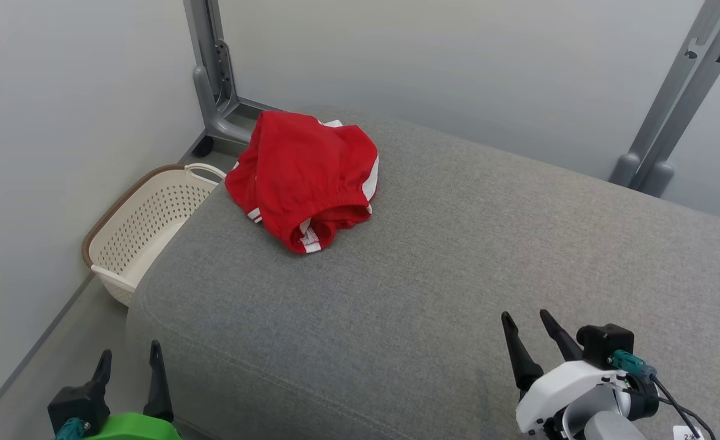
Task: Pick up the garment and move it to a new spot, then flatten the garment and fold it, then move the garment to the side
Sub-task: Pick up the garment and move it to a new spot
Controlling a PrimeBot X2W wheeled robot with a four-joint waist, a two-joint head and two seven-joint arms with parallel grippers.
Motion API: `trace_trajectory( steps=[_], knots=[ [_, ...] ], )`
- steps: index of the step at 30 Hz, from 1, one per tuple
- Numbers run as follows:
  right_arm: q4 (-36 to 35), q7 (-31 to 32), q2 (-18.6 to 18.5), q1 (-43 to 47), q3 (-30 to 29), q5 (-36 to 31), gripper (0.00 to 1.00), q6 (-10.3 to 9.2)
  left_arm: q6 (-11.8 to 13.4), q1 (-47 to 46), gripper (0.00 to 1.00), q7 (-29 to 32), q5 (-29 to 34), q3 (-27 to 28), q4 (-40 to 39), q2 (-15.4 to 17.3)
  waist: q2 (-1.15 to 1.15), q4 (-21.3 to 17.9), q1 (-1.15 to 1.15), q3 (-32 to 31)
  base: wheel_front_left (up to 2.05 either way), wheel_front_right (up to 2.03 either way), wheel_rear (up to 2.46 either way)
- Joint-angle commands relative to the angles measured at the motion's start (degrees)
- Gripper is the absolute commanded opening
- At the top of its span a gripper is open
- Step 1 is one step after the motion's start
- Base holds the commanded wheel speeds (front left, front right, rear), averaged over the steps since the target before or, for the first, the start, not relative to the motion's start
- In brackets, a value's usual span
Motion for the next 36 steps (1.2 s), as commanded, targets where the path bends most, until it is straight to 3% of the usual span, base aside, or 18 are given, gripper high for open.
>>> trace_trajectory(
  steps=[1,6,14,18,24,28,36],
  knots=[
    [0.17,-0.21,-0.18,-0.54,0.11,0.24,1.00,0.00,0.47,0.60,1.00,-0.16,-0.17,-0.05,-0.42,0.42,0.00,-0.06,0.00,0.02,0.00,0.00,0.00],
    [0.01,-0.32,-0.18,-0.46,0.51,0.04,1.00,0.00,-0.64,-1.39,1.00,0.62,-1.08,-0.42,-0.42,0.31,0.00,-0.62,0.00,0.24,0.00,0.00,0.00],
    [-4.01,2.98,-0.18,-0.21,-0.04,-4.67,1.00,0.00,-4.08,-17.46,1.00,16.47,-2.18,-4.62,8.60,0.90,0.00,-3.15,0.00,4.14,0.00,0.00,0.00],
    [-9.29,6.63,-0.20,-0.47,-1.03,-8.32,1.00,0.00,-5.05,-26.64,1.00,23.95,-3.83,-4.94,14.63,0.41,0.00,-5.49,0.00,8.49,0.00,0.00,0.00],
    [-20.55,11.96,-0.22,-1.13,-1.36,-10.56,1.00,0.00,-5.22,-39.01,1.00,30.01,-5.71,-4.22,19.36,0.54,0.00,-10.05,0.00,16.25,0.00,0.00,0.00],
    [-27.18,14.82,-0.18,-1.62,-0.14,-11.32,1.00,0.00,-5.69,-45.70,1.00,33.22,-6.34,-3.56,21.61,2.31,0.00,-12.99,0.00,21.18,0.00,0.00,0.00],
    [-33.49,18.16,-0.18,-0.32,0.45,-12.76,1.00,0.00,-6.45,-53.03,1.00,38.21,-6.42,-3.87,24.65,5.15,0.00,-16.27,0.00,27.40,0.00,0.00,0.00]
  ],
)
